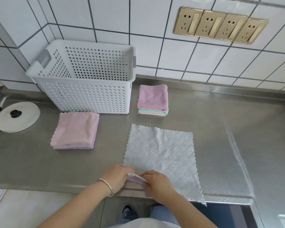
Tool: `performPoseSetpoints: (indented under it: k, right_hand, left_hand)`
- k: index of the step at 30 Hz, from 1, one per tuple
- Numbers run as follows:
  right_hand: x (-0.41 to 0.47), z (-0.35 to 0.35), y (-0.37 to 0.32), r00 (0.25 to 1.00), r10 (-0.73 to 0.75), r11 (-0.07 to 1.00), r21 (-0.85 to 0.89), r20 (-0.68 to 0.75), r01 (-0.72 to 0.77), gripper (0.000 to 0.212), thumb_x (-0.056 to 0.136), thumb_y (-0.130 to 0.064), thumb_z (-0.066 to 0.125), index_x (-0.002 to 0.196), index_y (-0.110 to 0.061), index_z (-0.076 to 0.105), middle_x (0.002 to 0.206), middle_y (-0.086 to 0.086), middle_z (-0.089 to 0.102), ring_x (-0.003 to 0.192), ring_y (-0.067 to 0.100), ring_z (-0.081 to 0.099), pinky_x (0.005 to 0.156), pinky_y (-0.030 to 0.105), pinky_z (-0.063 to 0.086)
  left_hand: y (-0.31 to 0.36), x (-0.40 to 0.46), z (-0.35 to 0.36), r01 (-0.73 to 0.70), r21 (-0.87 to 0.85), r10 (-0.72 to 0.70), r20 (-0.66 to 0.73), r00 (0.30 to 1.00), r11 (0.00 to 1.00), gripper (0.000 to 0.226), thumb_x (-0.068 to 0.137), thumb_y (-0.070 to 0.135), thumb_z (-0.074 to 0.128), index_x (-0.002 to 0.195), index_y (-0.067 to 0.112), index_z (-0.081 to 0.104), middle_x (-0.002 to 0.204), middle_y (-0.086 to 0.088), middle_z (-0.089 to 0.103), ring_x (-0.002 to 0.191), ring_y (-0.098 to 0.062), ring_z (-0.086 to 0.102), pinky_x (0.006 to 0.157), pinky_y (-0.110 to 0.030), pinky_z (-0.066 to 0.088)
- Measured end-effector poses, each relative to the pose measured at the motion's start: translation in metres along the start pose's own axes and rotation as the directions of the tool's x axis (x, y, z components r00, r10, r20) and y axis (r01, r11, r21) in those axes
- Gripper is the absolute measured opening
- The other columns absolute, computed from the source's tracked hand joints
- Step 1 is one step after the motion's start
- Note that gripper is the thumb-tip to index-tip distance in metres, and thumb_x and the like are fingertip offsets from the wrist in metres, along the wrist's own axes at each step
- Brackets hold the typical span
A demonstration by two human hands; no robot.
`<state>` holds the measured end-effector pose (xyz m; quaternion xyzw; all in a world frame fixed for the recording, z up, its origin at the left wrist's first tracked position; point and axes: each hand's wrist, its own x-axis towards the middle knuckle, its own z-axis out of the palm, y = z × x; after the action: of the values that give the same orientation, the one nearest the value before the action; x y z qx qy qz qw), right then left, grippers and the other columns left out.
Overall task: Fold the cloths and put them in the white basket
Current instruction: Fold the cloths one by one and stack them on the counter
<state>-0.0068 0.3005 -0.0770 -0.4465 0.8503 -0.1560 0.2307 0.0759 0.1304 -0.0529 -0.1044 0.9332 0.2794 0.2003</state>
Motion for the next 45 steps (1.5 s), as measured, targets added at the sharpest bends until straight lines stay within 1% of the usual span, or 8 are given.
performPoseSetpoints:
  k: [5, 9, 12, 17, 21, 27, 32, 45]
  right_hand:
    - [-0.019, -0.025, 0.034, 0.981, 0.188, 0.981, 0.036, 0.043, -0.19, 0.033, 0.088, -0.016, 0.046, 0.111, -0.028, 0.066, 0.118, -0.017, 0.063, 0.106, 0.013, 0.059, 0.087, 0.025, 0.047]
    - [-0.039, -0.045, 0.072, 0.891, 0.445, 0.89, 0.068, 0.088, -0.451, 0.02, 0.089, -0.014, 0.049, 0.094, -0.017, 0.069, 0.098, -0.001, 0.068, 0.087, 0.016, 0.058, 0.073, 0.024, 0.043]
    - [-0.053, -0.059, 0.094, 0.823, 0.554, 0.809, 0.153, 0.128, -0.568, 0.018, 0.09, -0.02, 0.054, 0.075, -0.013, 0.06, 0.073, 0.005, 0.058, 0.065, 0.014, 0.047, 0.055, 0.019, 0.033]
    - [-0.055, -0.079, 0.114, 0.733, 0.646, 0.683, 0.268, 0.212, -0.68, 0.031, 0.089, -0.025, 0.057, 0.062, -0.011, 0.055, 0.063, 0.004, 0.049, 0.054, 0.013, 0.042, 0.057, 0.026, 0.034]
    - [-0.044, -0.093, 0.122, 0.691, 0.703, 0.591, 0.4, 0.17, -0.7, 0.032, 0.089, -0.023, 0.06, 0.102, 0.006, 0.066, 0.091, 0.024, 0.066, 0.074, 0.026, 0.059, 0.068, 0.034, 0.045]
    - [-0.006, -0.114, 0.135, 0.686, 0.726, 0.566, 0.532, 0.041, -0.63, 0.023, 0.089, -0.017, 0.058, 0.067, -0.011, 0.058, 0.065, 0.005, 0.052, 0.065, 0.019, 0.045, 0.057, 0.029, 0.031]
    - [0.028, -0.119, 0.147, 0.7, 0.714, 0.636, 0.448, -0.033, -0.628, 0.02, 0.091, -0.021, 0.049, 0.082, -0.006, 0.059, 0.073, 0.007, 0.057, 0.075, 0.024, 0.05, 0.061, 0.03, 0.034]
    - [0.05, -0.107, 0.166, 0.664, 0.737, 0.645, 0.419, -0.124, -0.639, 0.023, 0.091, -0.027, 0.049, 0.092, -0.011, 0.064, 0.076, 0.007, 0.059, 0.078, 0.028, 0.054, 0.066, 0.03, 0.038]
  left_hand:
    - [-0.009, 0.01, -0.006, 0.002, -0.023, 0.0, 0.087, 0.996, 1.0, 0.034, 0.093, 0.012, 0.037, 0.119, 0.019, 0.059, 0.114, -0.013, 0.064, 0.101, -0.027, 0.057, 0.078, -0.027, 0.04]
    - [-0.013, 0.016, -0.015, 0.003, -0.051, 0.006, 0.164, 0.986, 0.999, 0.024, 0.095, 0.012, 0.037, 0.104, 0.008, 0.059, 0.083, -0.005, 0.052, 0.081, -0.017, 0.044, 0.059, -0.026, 0.028]
    - [-0.018, 0.023, -0.017, 0.045, -0.103, -0.023, 0.206, 0.978, 0.994, 0.02, 0.097, 0.023, 0.038, 0.081, 0.018, 0.05, 0.066, 0.006, 0.044, 0.074, -0.018, 0.043, 0.057, -0.019, 0.029]
    - [-0.021, 0.039, -0.022, 0.107, -0.127, -0.074, 0.245, 0.967, 0.986, 0.026, 0.095, 0.028, 0.043, 0.07, 0.028, 0.046, 0.067, 0.005, 0.047, 0.064, -0.011, 0.043, 0.056, -0.019, 0.03]
    - [-0.02, 0.051, -0.037, 0.221, -0.352, -0.169, 0.172, 0.971, 0.91, 0.032, 0.091, 0.025, 0.053, 0.062, 0.018, 0.041, 0.058, 0.003, 0.041, 0.052, -0.011, 0.042, 0.048, -0.016, 0.036]
    - [-0.015, 0.094, -0.066, 0.255, -0.469, -0.323, -0.069, 0.944, 0.845, 0.038, 0.087, 0.023, 0.057, 0.054, 0.019, 0.039, 0.051, 0.001, 0.038, 0.052, -0.018, 0.036, 0.053, -0.028, 0.029]
    - [-0.014, 0.129, -0.068, 0.339, -0.41, -0.428, -0.146, 0.892, 0.847, 0.035, 0.089, 0.024, 0.054, 0.056, 0.019, 0.042, 0.082, -0.026, 0.063, 0.075, -0.039, 0.056, 0.063, -0.03, 0.034]
    - [-0.015, 0.159, -0.066, 0.448, -0.288, -0.509, -0.191, 0.839, 0.846, 0.028, 0.094, 0.027, 0.047, 0.103, 0.003, 0.056, 0.114, -0.019, 0.063, 0.106, -0.036, 0.056, 0.081, -0.033, 0.041]
